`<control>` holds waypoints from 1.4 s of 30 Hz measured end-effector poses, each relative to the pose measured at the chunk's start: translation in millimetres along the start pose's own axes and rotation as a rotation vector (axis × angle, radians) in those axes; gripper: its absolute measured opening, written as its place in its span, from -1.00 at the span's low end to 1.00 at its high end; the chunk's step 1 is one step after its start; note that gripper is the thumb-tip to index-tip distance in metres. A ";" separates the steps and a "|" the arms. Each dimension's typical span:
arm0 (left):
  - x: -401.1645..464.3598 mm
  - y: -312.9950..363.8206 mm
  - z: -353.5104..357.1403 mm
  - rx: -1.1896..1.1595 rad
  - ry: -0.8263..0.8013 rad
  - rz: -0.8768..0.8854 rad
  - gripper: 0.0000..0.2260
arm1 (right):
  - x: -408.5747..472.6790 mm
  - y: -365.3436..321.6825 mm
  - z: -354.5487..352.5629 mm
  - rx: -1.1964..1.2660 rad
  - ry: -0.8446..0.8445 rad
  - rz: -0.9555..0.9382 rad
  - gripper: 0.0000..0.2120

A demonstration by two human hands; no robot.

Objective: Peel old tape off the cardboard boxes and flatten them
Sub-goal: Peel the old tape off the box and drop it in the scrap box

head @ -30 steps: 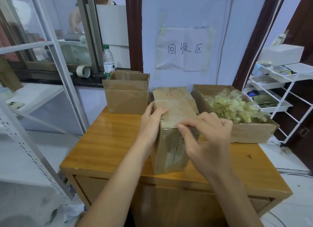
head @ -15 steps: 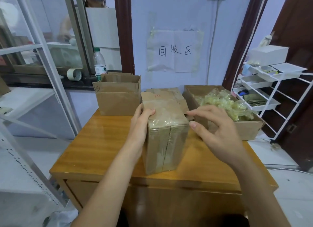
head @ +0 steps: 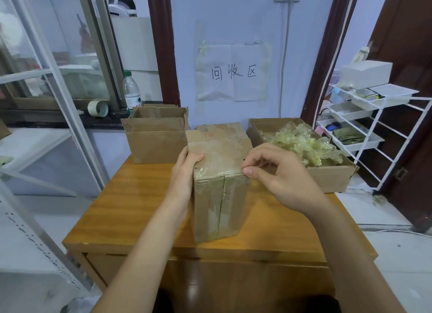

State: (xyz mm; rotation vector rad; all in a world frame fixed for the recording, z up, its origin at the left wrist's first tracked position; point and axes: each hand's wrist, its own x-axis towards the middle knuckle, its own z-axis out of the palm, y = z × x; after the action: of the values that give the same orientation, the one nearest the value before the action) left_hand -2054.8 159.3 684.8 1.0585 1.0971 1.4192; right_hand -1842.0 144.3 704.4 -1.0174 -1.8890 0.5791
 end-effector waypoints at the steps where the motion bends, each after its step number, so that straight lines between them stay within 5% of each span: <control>1: 0.2 -0.1 0.0 0.000 -0.003 -0.003 -0.80 | 0.1 -0.3 0.6 -0.003 0.006 0.001 -0.86; 12: 3.9 -3.7 0.6 0.033 0.010 -0.002 -0.82 | -18.4 9.3 31.0 -0.240 0.365 -0.259 -0.90; 16: 5.9 -4.8 -2.0 0.013 0.011 -0.004 -0.79 | -16.8 8.9 35.6 -0.226 0.376 -0.290 -0.91; 19: 6.4 -6.5 -3.8 -0.005 0.029 -0.015 -0.79 | -15.0 5.8 32.0 -0.107 0.328 -0.185 -0.89; 23: 8.4 -7.7 -3.4 -0.010 0.020 -0.003 -0.79 | -9.0 -13.1 16.9 0.415 0.302 0.169 -0.89; 25: 9.2 -7.5 -1.7 0.014 -0.002 0.006 -0.78 | 3.3 -21.7 8.4 0.336 0.313 0.273 -0.81; 29: 9.1 -6.8 -0.5 0.006 -0.003 0.010 -0.79 | 33.1 -36.3 -7.9 -0.178 0.005 0.371 -0.45; 34: 8.9 -6.7 -0.7 0.001 -0.008 0.013 -0.81 | 58.8 -48.4 -17.5 -0.388 -0.379 0.467 -0.56; 42: 8.1 -7.6 -0.3 -0.011 -0.011 0.005 -0.83 | 56.3 -45.6 -25.4 -0.351 -0.493 0.459 -0.67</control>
State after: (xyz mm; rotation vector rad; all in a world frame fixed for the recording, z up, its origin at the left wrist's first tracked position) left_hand -2054.5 167.9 677.8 1.0605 1.0785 1.4199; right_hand -1854.2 165.7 777.1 -1.6829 -2.2454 0.8379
